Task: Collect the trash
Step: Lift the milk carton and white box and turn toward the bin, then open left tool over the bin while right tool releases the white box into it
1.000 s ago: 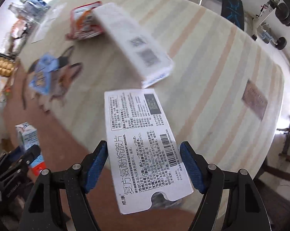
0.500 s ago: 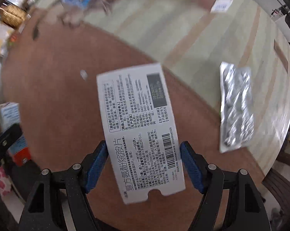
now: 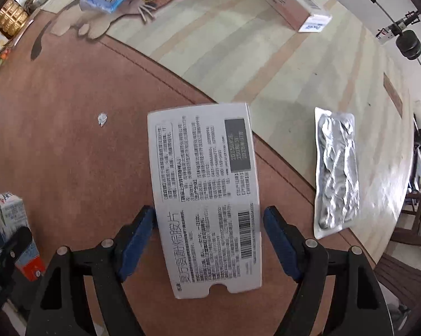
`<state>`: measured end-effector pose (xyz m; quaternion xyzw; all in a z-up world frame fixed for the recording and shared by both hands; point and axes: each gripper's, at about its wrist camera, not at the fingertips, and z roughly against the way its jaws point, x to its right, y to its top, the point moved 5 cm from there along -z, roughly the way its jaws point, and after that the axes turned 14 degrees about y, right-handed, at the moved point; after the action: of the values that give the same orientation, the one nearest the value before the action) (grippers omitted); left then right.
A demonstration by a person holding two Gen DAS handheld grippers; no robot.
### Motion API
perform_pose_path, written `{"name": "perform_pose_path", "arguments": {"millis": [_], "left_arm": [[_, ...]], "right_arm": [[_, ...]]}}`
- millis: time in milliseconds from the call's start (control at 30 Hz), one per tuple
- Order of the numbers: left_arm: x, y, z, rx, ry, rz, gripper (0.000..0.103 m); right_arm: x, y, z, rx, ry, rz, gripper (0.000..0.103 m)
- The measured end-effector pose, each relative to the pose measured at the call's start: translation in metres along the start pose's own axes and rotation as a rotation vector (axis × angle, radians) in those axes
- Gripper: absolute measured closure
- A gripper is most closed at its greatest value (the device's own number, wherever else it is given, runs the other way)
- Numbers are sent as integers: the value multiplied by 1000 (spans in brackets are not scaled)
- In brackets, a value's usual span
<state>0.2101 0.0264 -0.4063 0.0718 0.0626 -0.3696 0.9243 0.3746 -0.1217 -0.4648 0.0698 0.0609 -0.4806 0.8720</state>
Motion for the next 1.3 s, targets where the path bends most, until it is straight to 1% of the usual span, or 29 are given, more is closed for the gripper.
{"name": "perform_pose_path", "arguments": {"millis": [33, 67, 100, 167, 233, 333, 367, 500, 600, 733, 833, 900, 967, 1067, 1100, 1200, 1267, 1300], "left_arm": [[0, 0, 0, 0, 0, 0, 50], [0, -1, 2, 2, 2, 0, 50], [0, -1, 2, 4, 4, 0, 50], [0, -3, 7, 12, 8, -3, 50], [-2, -5, 11, 20, 5, 1, 50], [-13, -7, 20, 33, 0, 26, 50], [-19, -8, 24, 38, -4, 39, 50], [-49, -16, 42, 69, -9, 98, 50], [-84, -28, 53, 100, -4, 161, 50], [-133, -47, 58, 115, 5, 250, 50], [-172, -67, 54, 110, 14, 324, 50], [-199, -83, 46, 94, 15, 379, 50], [-218, -98, 35, 76, 16, 422, 50], [-245, -121, 3, 26, 12, 483, 50], [-253, -131, -15, -3, 3, 510, 50], [-272, -154, -61, -76, -11, 563, 50], [-283, -170, -101, -141, -49, 617, 50], [-288, -178, -122, -176, -81, 652, 50]], "right_arm": [[1, -1, 1, 0, 7, -1, 22], [2, -2, 3, 4, 23, -3, 29], [3, -3, 5, 8, 30, -2, 29], [9, -7, 10, 18, 19, 5, 29], [9, -18, 16, 24, 19, 2, 29], [-4, -33, 27, 50, 22, 31, 29], [-10, -45, 32, 62, 24, 44, 29], [-46, -68, 57, 100, 59, 119, 29], [-83, -88, 69, 112, 97, 189, 29], [-132, -109, 80, 95, 167, 260, 29], [-181, -131, 80, 66, 212, 328, 29], [-209, -146, 71, 39, 237, 374, 29], [-229, -154, 59, 15, 253, 407, 29], [-262, -176, 30, -36, 268, 457, 29], [-274, -187, 16, -59, 271, 475, 29], [-292, -204, -19, -98, 263, 500, 29], [-298, -214, -54, -127, 250, 509, 29], [-300, -220, -70, -143, 244, 506, 29]]}}
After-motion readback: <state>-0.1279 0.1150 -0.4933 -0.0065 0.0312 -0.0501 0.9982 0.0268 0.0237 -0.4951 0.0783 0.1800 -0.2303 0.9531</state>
